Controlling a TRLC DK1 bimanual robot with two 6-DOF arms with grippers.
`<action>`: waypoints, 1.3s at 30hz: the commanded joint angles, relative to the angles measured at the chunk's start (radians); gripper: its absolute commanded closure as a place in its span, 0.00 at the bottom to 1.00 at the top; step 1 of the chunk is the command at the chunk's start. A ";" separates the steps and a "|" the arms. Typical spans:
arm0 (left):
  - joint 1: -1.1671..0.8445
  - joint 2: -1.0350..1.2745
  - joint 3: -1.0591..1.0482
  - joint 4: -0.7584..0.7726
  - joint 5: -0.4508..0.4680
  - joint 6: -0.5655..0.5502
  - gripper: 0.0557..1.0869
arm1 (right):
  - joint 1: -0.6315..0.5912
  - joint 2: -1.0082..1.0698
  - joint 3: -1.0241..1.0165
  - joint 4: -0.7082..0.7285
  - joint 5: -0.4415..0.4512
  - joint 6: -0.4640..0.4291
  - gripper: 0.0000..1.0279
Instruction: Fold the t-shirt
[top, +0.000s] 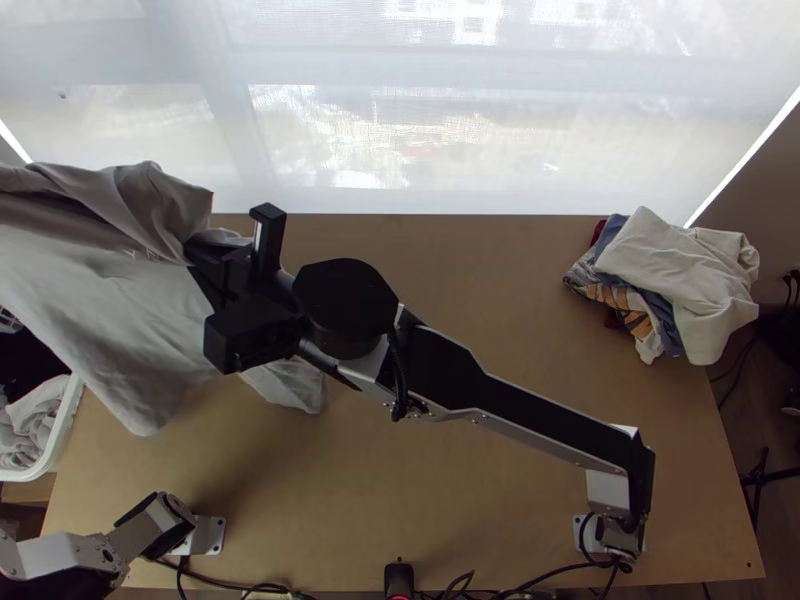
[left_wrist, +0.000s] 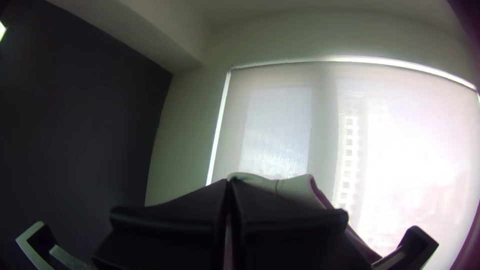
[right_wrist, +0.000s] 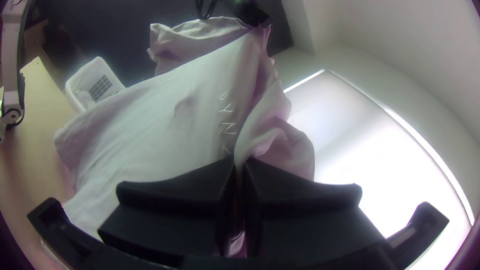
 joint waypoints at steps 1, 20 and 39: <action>-0.150 0.068 -0.014 0.016 0.004 -0.052 0.97 | -0.014 -0.083 -0.082 -0.117 0.035 0.041 0.98; -1.077 0.517 -0.073 0.102 -0.169 0.203 0.97 | -0.310 -0.609 -0.714 -0.487 -0.010 0.384 0.97; -1.511 0.996 0.216 0.105 -0.189 0.228 0.97 | -0.524 -1.091 -1.250 -0.835 -0.109 0.461 0.97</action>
